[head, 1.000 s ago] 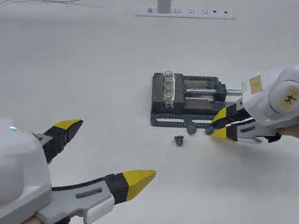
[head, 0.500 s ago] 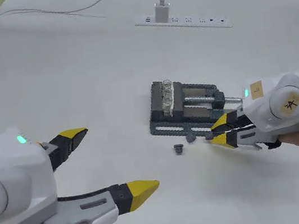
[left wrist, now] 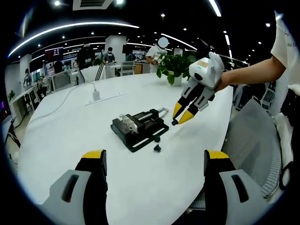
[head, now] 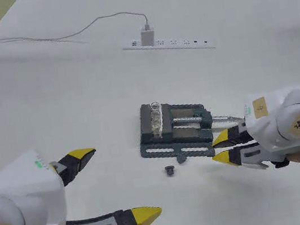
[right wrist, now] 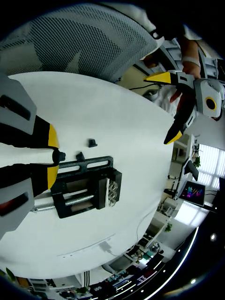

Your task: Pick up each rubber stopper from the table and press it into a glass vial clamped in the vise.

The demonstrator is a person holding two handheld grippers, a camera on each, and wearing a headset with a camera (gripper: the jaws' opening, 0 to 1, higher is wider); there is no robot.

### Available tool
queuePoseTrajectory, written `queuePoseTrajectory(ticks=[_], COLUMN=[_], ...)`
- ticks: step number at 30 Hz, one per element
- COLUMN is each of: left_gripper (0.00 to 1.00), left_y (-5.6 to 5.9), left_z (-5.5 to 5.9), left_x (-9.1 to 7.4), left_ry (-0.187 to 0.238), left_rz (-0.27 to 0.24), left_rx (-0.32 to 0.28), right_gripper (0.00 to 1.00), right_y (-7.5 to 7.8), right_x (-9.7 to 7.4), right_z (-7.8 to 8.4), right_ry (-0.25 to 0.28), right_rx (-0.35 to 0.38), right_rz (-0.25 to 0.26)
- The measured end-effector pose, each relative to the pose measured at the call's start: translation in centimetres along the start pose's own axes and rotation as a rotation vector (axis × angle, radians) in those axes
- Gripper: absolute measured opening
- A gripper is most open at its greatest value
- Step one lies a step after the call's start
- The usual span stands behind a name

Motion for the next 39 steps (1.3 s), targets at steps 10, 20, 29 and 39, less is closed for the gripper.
queuePoseTrajectory(ticks=[10,20,29,39], left_gripper=[0.80,0.74,0.57,0.40], left_y=[0.6,2.5,4.5,6.0], left_z=[-1.4,-1.8,-2.3,-3.0], left_x=[1.5,3.6,5.6,6.7], left_ry=[-0.019,-0.067,-0.122,-0.130], left_rz=[0.065,0.169,0.237,0.259], left_rx=[0.116,0.244,0.439,0.499], right_gripper=[0.06,0.06,0.07,0.06], right_y=[-1.1,-2.4,-3.8,-4.6], right_x=[-3.5,-6.2,-6.3,-5.7], right_z=[-2.3,-4.6,-5.5,-6.2], right_ry=[0.025,0.026,-0.001,-0.010], right_rx=[-0.024,-0.095,-0.167,-0.200], right_rz=[0.007,0.012,-0.023,-0.064])
Point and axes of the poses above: the centre of the closed fingertips' face, and the gripper's own axes: x roughly forward along the fingers, y roughly to its right, z roughly out of its underside, the point moved 4 cm from there along -x, roughly backward along the fingers, and after that the axes turned 1 degree about x, right-handed, at the moved point
